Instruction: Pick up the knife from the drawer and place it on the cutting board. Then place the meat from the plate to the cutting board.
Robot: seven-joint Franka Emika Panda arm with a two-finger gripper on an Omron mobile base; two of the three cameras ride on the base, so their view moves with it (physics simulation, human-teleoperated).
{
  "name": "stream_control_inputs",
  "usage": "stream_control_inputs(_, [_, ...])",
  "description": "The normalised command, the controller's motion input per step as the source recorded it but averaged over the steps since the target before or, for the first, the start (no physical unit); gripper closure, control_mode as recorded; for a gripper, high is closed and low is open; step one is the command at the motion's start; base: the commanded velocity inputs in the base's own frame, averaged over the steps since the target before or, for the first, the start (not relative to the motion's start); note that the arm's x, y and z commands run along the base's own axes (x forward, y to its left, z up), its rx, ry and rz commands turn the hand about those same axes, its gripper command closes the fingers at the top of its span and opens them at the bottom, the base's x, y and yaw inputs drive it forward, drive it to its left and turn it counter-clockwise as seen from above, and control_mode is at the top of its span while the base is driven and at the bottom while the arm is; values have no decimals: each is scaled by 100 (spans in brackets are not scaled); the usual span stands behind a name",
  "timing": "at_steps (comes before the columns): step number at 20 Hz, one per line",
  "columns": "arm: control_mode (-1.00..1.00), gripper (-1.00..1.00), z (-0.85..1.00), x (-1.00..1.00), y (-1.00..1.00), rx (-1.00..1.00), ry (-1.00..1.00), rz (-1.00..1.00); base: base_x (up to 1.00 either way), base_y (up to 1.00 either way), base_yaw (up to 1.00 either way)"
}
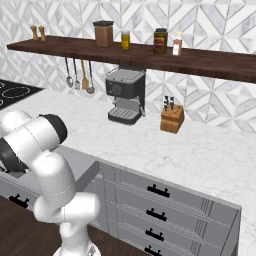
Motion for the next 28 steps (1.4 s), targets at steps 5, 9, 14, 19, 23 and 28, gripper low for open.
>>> stream_control_inputs(5, [-100, 100, 100, -11, -6, -10, -4, 31, 0, 0, 0])
stream_control_inputs(9, [-100, 100, 100, -17, -43, -11, -8, 35, 0, 0, 0])
stream_control_inputs(14, [-100, 100, 98, -5, -77, -8, -5, 31, 0, 0, 0])
stream_control_inputs(19, [-100, 100, 61, 0, -100, 2, 0, 22, 0, 0, 0])
stream_control_inputs(23, [-100, 100, 26, 0, -100, 11, 0, 17, 0, 0, 0])
stream_control_inputs(28, [-100, 100, 1, 0, -100, 1, 0, 7, 0, 0, 0])
